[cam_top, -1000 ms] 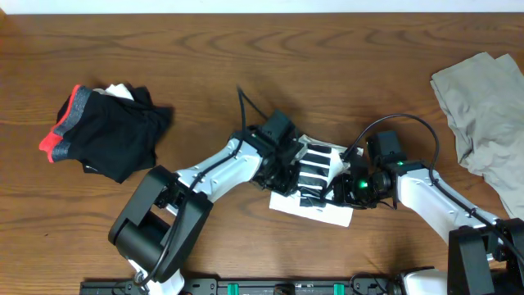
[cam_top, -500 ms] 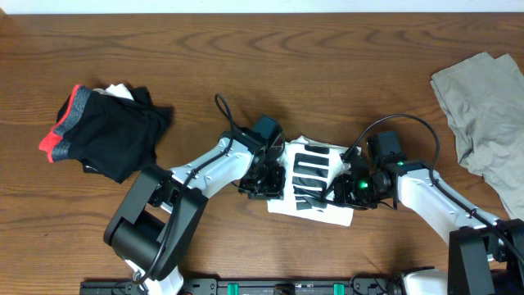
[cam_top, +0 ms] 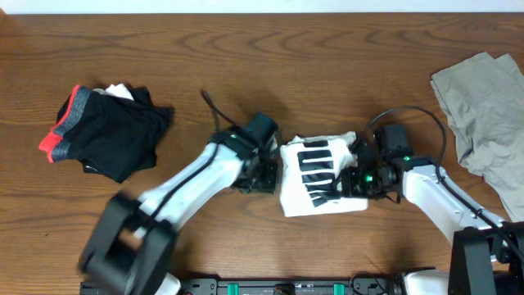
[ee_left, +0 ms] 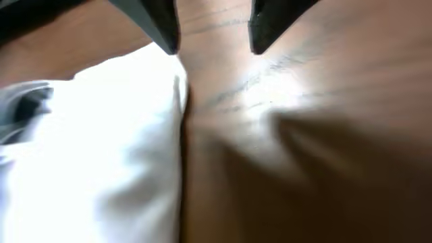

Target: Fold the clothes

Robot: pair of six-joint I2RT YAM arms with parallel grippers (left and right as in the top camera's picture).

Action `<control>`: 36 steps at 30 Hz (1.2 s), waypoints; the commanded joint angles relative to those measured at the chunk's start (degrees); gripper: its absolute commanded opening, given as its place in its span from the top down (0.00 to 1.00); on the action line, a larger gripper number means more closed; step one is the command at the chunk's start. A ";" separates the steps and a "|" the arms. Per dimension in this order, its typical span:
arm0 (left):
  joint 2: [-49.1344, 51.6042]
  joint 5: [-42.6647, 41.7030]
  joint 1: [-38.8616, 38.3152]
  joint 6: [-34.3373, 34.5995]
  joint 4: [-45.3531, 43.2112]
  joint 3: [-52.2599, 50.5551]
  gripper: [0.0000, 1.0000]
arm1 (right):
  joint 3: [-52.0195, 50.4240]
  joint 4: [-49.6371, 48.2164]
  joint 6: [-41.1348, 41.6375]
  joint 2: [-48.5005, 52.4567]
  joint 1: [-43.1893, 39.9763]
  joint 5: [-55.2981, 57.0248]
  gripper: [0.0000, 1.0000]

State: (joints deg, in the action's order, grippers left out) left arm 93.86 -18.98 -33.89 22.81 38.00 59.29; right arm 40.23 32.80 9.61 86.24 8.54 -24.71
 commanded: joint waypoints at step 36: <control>14.05 -10.82 6.01 -20.20 -31.69 1.07 0.54 | -1.55 10.21 4.04 -10.84 -0.98 17.46 0.59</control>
State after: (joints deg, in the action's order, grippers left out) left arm 107.57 -27.24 -27.35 3.95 4.86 59.83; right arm 40.77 45.50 11.53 75.02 7.84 -10.94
